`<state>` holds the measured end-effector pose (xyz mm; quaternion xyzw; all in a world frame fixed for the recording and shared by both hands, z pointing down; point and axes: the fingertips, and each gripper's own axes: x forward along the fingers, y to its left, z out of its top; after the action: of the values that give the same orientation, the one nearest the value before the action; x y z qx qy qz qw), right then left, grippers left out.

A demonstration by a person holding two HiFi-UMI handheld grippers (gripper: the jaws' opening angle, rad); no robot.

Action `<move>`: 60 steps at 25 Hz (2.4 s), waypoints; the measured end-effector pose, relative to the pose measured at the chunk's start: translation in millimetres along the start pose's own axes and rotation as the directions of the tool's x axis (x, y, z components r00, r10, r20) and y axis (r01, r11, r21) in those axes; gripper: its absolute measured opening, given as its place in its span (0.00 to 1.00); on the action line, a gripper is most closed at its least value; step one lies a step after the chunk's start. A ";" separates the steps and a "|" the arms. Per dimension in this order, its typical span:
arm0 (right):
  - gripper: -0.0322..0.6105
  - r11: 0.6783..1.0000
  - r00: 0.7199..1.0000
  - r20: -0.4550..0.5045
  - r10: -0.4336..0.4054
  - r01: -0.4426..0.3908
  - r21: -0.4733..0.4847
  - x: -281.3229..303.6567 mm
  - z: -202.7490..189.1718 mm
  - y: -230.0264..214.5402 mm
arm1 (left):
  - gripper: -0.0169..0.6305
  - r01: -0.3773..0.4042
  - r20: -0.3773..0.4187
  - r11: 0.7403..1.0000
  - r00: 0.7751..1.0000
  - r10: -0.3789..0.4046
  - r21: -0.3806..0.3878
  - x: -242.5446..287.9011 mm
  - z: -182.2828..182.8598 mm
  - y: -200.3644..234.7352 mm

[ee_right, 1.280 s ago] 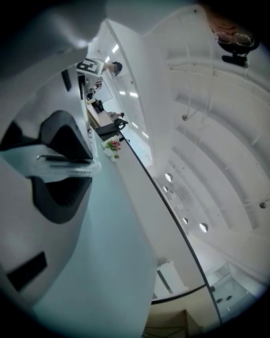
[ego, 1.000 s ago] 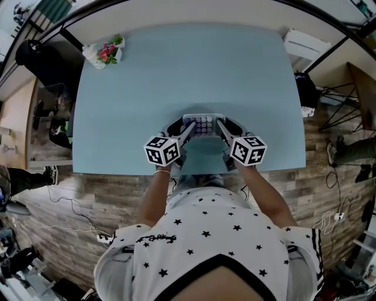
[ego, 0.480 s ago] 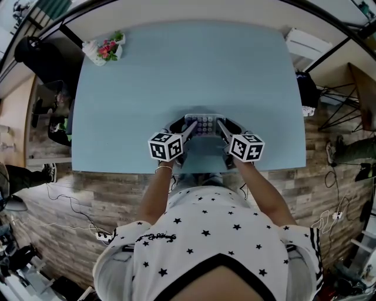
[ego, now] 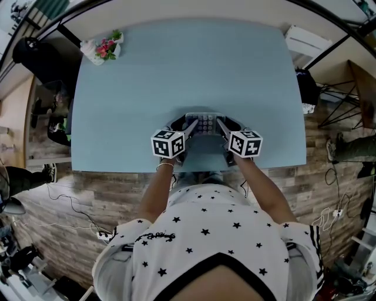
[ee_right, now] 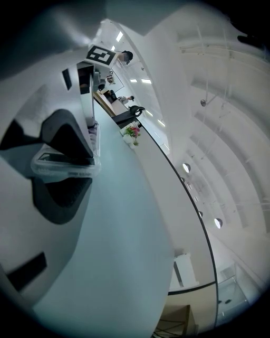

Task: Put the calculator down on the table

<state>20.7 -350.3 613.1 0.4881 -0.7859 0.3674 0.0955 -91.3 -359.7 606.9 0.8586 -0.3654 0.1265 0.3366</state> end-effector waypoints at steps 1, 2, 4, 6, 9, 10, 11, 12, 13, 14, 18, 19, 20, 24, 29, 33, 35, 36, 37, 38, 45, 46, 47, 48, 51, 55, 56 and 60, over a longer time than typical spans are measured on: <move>0.22 1.000 1.000 -0.001 -0.002 0.002 -0.001 0.7 0.3 -0.3 | 0.35 -0.004 -0.002 1.000 1.000 0.004 0.001 0.5 0.4 0.4; 0.22 1.000 1.000 -0.003 -0.004 0.004 -0.002 1.4 0.5 -0.3 | 0.35 -0.008 -0.003 1.000 1.000 0.008 0.001 0.9 0.7 1.0; 0.22 1.000 1.000 -0.006 -0.008 0.008 -0.009 2.7 0.7 -0.1 | 0.35 -0.017 -0.006 1.000 1.000 0.017 0.002 1.5 0.6 2.1; 0.23 1.000 1.000 -0.007 -0.012 0.012 -0.019 3.6 1.3 -1.1 | 0.36 -0.028 -0.009 1.000 1.000 0.028 0.003 2.9 0.4 2.9; 0.23 0.999 1.000 -0.008 -0.017 0.017 -0.037 5.8 3.6 -2.2 | 0.36 -0.046 -0.015 0.999 0.999 0.046 0.001 5.5 1.5 4.9; 0.23 0.999 1.000 -0.010 -0.020 0.019 -0.046 6.9 3.9 -1.6 | 0.36 -0.052 -0.019 0.999 0.998 0.052 0.002 5.6 1.5 6.3; 0.23 0.998 1.000 -0.014 -0.023 0.022 -0.056 8.1 3.8 -1.0 | 0.36 -0.059 -0.023 0.998 0.998 0.059 0.004 5.6 1.2 7.8; 0.23 0.998 0.999 -0.020 -0.025 0.024 -0.065 9.4 3.6 -0.7 | 0.36 -0.067 -0.027 0.998 0.997 0.067 0.008 5.7 0.9 9.1; 0.23 0.997 0.999 -0.024 -0.028 0.026 -0.071 10.4 3.6 -0.9 | 0.36 -0.075 -0.029 0.997 0.997 0.075 0.012 6.3 0.8 10.0; 0.23 0.997 0.999 -0.028 -0.030 0.028 -0.074 11.2 3.6 -1.6 | 0.37 -0.083 -0.029 0.996 0.996 0.083 0.016 7.2 1.1 10.5; 0.23 0.994 0.998 -0.037 -0.048 0.044 -0.096 12.7 4.6 -6.0 | 0.37 -0.102 -0.039 0.995 0.994 0.103 0.021 11.7 2.0 10.5; 0.24 0.994 0.998 -0.040 -0.052 0.048 -0.103 13.1 5.0 -6.7 | 0.37 -0.106 -0.042 0.994 0.993 0.106 0.020 12.4 2.1 10.6; 0.24 0.993 0.998 -0.042 -0.055 0.051 -0.109 13.4 5.3 -7.1 | 0.37 -0.109 -0.044 0.994 0.993 0.109 0.019 12.8 2.3 11.0; 0.25 0.989 0.996 -0.048 -0.069 0.062 -0.134 15.4 4.7 -7.8 | 0.37 -0.118 -0.048 0.993 0.992 0.118 0.014 13.4 1.7 12.9; 0.26 0.984 0.994 -0.060 -0.089 0.078 -0.162 17.6 5.1 -8.7 | 0.37 -0.129 -0.057 0.992 0.990 0.129 0.009 14.6 1.3 14.8; 0.26 0.976 0.992 -0.068 -0.102 0.087 -0.198 19.1 4.6 -9.2 | 0.37 -0.142 -0.063 0.990 0.988 0.142 0.007 15.2 0.4 16.2; 0.27 0.974 0.991 -0.073 -0.108 0.091 -0.206 19.7 4.1 -10.3 | 0.37 -0.147 -0.067 0.989 0.987 0.147 0.008 15.9 0.3 16.4; 0.27 0.974 0.991 -0.075 -0.112 0.094 -0.208 19.8 4.0 -11.0 | 0.37 -0.149 -0.070 0.989 0.986 0.149 0.008 16.4 0.2 16.4; 0.27 0.973 0.990 -0.075 -0.116 0.098 -0.209 19.8 4.0 -11.5 | 0.38 -0.151 -0.073 0.989 0.986 0.151 0.007 16.8 0.2 16.4; 0.27 0.972 0.990 -0.074 -0.118 0.100 -0.211 19.9 4.2 -11.7 | 0.38 -0.153 -0.076 0.988 0.985 0.153 0.006 17.1 0.2 16.5; 0.27 0.968 0.989 -0.078 -0.129 0.109 -0.226 22.1 3.3 -12.4 | 0.37 -0.174 -0.089 0.985 0.981 0.173 -0.004 18.9 -1.1 19.0; 0.27 0.967 0.988 -0.079 -0.131 0.110 -0.228 22.4 3.3 -12.7 | 0.38 -0.175 -0.091 0.984 0.981 0.174 -0.005 19.3 -1.0 19.2; 0.27 0.967 0.988 -0.080 -0.133 0.111 -0.229 22.7 3.4 -12.9 | 0.38 -0.178 -0.093 0.984 0.980 0.176 -0.006 19.7 -1.0 19.4; 0.27 0.966 0.988 -0.081 -0.135 0.113 -0.231 22.9 3.2 -13.1 | 0.38 -0.181 -0.095 0.984 0.979 0.179 -0.006 19.9 -1.1 19.6; 0.27 0.966 0.986 -0.088 -0.139 0.115 -0.233 23.3 1.5 -13.4 | 0.38 -0.191 -0.101 0.982 0.977 0.190 -0.002 19.7 -1.7 20.0; 0.28 0.962 0.985 -0.093 -0.146 0.120 -0.244 23.1 -0.3 -14.0 | 0.37 -0.198 -0.104 0.980 0.974 0.199 0.016 19.5 -2.1 20.3; 0.28 0.962 0.985 -0.093 -0.147 0.120 -0.246 23.1 -0.1 -14.0 | 0.38 -0.199 -0.104 0.980 0.974 0.200 0.020 19.7 -1.9 20.3; 0.29 0.959 0.984 -0.094 -0.150 0.122 -0.256 23.3 1.5 -13.5 | 0.38 -0.201 -0.099 0.979 0.974 0.202 0.022 19.7 -0.8 20.7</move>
<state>20.6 -370.9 630.4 0.5038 -0.7837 0.2852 0.2252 -92.2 -380.3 626.7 0.8116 -0.4324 0.2050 0.3351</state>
